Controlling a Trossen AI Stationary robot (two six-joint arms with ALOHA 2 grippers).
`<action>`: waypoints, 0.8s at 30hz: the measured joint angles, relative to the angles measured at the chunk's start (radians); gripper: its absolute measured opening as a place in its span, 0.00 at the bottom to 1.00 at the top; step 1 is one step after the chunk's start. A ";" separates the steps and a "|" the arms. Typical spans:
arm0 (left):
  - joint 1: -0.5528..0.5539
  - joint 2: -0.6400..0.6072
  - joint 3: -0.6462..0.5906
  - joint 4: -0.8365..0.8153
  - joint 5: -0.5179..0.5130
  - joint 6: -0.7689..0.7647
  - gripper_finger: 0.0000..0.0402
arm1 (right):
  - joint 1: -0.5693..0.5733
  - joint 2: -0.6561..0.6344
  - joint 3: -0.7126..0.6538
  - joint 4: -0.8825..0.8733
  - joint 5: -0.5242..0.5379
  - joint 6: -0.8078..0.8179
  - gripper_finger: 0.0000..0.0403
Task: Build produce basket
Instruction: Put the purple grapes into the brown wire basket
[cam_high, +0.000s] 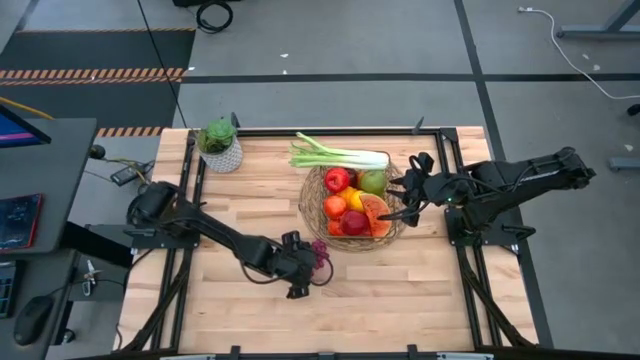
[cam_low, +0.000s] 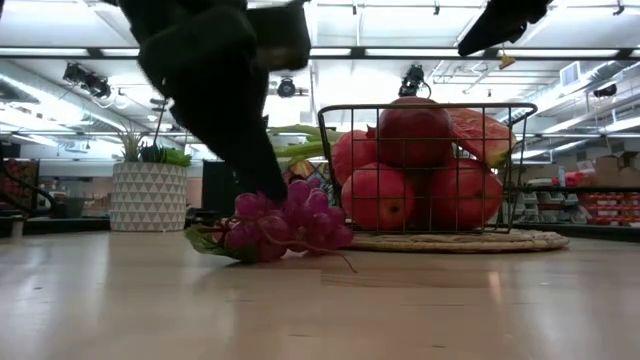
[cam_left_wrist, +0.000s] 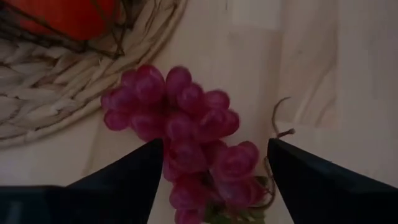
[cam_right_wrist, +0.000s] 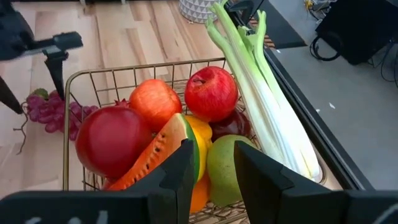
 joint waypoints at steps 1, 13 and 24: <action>0.000 0.009 0.000 -0.002 0.000 0.000 0.73 | 0.000 0.001 0.000 0.002 0.000 0.000 0.30; 0.047 0.043 0.001 -0.026 0.009 -0.052 0.57 | 0.000 0.002 0.000 0.009 0.000 -0.009 0.30; 0.058 0.029 0.001 -0.068 0.023 0.009 0.29 | 0.000 0.002 0.000 0.010 0.000 -0.009 0.30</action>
